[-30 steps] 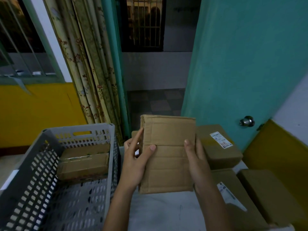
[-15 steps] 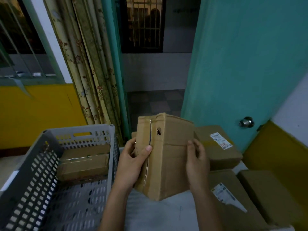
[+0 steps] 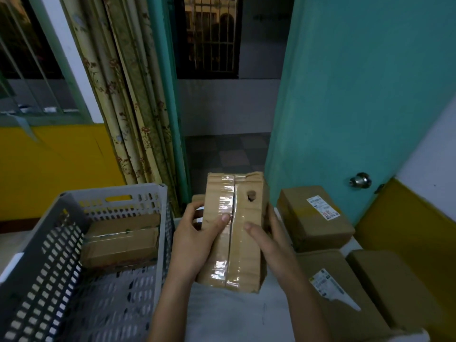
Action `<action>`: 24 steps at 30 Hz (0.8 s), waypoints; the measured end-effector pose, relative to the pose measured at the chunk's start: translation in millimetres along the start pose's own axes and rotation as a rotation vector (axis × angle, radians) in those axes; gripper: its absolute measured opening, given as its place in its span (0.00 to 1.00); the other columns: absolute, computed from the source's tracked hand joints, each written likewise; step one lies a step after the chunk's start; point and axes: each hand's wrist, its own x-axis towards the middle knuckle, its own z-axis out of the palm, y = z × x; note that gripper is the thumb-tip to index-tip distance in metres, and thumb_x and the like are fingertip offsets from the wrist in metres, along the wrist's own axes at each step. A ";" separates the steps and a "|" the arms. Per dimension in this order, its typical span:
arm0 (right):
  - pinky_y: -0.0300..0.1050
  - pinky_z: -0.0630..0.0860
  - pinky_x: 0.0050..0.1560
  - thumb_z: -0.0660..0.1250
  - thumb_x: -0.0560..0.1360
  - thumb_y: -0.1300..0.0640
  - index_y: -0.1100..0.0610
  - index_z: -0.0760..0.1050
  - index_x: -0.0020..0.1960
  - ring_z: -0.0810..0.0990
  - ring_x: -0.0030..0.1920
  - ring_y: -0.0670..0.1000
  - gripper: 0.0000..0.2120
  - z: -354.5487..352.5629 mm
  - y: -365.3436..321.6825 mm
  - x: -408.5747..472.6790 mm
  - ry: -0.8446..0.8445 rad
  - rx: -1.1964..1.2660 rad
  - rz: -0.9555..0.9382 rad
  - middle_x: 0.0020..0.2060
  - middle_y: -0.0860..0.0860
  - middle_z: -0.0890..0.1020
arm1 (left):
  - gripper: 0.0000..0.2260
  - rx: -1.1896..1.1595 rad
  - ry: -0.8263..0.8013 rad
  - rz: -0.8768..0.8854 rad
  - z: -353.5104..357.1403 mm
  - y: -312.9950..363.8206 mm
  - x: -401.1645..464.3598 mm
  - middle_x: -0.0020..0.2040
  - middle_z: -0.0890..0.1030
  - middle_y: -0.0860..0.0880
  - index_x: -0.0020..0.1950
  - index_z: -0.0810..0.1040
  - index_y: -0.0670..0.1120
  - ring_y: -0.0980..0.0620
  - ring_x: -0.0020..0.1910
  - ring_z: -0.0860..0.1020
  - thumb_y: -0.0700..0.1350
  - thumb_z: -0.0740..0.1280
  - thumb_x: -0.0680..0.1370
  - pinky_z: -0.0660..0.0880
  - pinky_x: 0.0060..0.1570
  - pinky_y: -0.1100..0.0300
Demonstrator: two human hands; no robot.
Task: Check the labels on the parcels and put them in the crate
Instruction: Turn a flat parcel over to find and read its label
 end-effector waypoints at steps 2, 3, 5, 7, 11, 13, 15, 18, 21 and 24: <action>0.51 0.79 0.58 0.72 0.69 0.40 0.30 0.67 0.70 0.82 0.59 0.44 0.32 -4.1 3.1 0.5 0.002 0.107 0.011 0.59 0.36 0.82 | 0.16 -0.081 -0.056 -0.028 -2.1 1.4 -1.5 0.50 0.84 0.63 0.60 0.77 0.63 0.59 0.48 0.84 0.52 0.76 0.74 0.81 0.40 0.64; 0.52 0.79 0.57 0.72 0.69 0.42 0.32 0.68 0.71 0.83 0.59 0.47 0.31 -5.5 3.7 0.7 0.001 0.149 0.024 0.59 0.39 0.83 | 0.16 -0.132 -0.082 -0.048 -2.2 2.0 -2.6 0.52 0.85 0.61 0.61 0.78 0.63 0.57 0.50 0.85 0.51 0.75 0.75 0.82 0.42 0.62; 0.51 0.80 0.54 0.72 0.70 0.44 0.36 0.70 0.71 0.85 0.56 0.48 0.30 -5.3 3.1 1.6 -0.012 0.189 0.044 0.58 0.43 0.85 | 0.15 -0.203 -0.123 -0.079 -0.4 2.0 -5.9 0.54 0.85 0.57 0.63 0.77 0.63 0.54 0.52 0.85 0.50 0.72 0.78 0.82 0.46 0.57; 0.51 0.80 0.53 0.72 0.69 0.45 0.38 0.73 0.69 0.85 0.55 0.48 0.28 -3.6 1.5 1.8 -0.003 0.191 0.063 0.57 0.45 0.85 | 0.16 -0.200 -0.142 -0.066 2.8 2.3 -9.8 0.57 0.85 0.56 0.65 0.76 0.64 0.54 0.54 0.85 0.51 0.69 0.79 0.82 0.50 0.55; 0.43 0.82 0.45 0.73 0.74 0.44 0.39 0.75 0.64 0.86 0.50 0.46 0.20 0.1 -4.5 -3.2 0.048 0.209 0.047 0.52 0.43 0.86 | 0.19 -0.168 -0.117 0.003 3.9 1.2 -12.4 0.59 0.83 0.57 0.67 0.73 0.66 0.58 0.55 0.83 0.50 0.70 0.79 0.81 0.48 0.60; 0.46 0.81 0.49 0.69 0.77 0.46 0.40 0.77 0.63 0.86 0.50 0.46 0.15 1.6 -6.4 -4.8 0.101 0.178 0.037 0.51 0.42 0.87 | 0.19 -0.176 -0.104 0.021 3.4 1.1 -12.4 0.60 0.81 0.59 0.65 0.73 0.65 0.61 0.55 0.82 0.47 0.71 0.79 0.80 0.46 0.65; 0.51 0.81 0.53 0.67 0.80 0.48 0.40 0.79 0.59 0.86 0.49 0.47 0.09 3.7 -9.2 -5.8 0.157 0.147 0.042 0.48 0.43 0.87 | 0.20 -0.144 -0.111 0.048 3.0 1.5 -12.9 0.61 0.79 0.61 0.64 0.72 0.65 0.64 0.56 0.80 0.46 0.72 0.78 0.79 0.47 0.69; 0.57 0.81 0.56 0.67 0.80 0.49 0.39 0.82 0.52 0.86 0.46 0.48 0.07 2.9 -10.4 -4.4 0.223 0.082 0.045 0.45 0.44 0.87 | 0.21 -0.084 -0.110 0.062 4.5 0.5 -14.1 0.62 0.76 0.63 0.62 0.71 0.67 0.69 0.55 0.78 0.45 0.72 0.78 0.77 0.45 0.72; 0.60 0.80 0.58 0.66 0.78 0.40 0.33 0.81 0.48 0.85 0.49 0.49 0.04 5.2 -11.7 -4.0 0.263 0.064 0.009 0.45 0.44 0.87 | 0.21 -0.047 -0.110 0.074 4.2 -3.5 -14.7 0.58 0.78 0.66 0.60 0.71 0.67 0.68 0.56 0.78 0.44 0.73 0.78 0.78 0.45 0.70; 0.62 0.80 0.56 0.65 0.76 0.35 0.41 0.81 0.46 0.84 0.47 0.53 0.12 6.0 -12.2 -3.7 0.356 0.022 0.007 0.42 0.49 0.86 | 0.22 -0.032 -0.125 0.092 6.2 -7.2 -15.6 0.55 0.78 0.71 0.61 0.71 0.62 0.70 0.56 0.77 0.41 0.74 0.77 0.76 0.46 0.73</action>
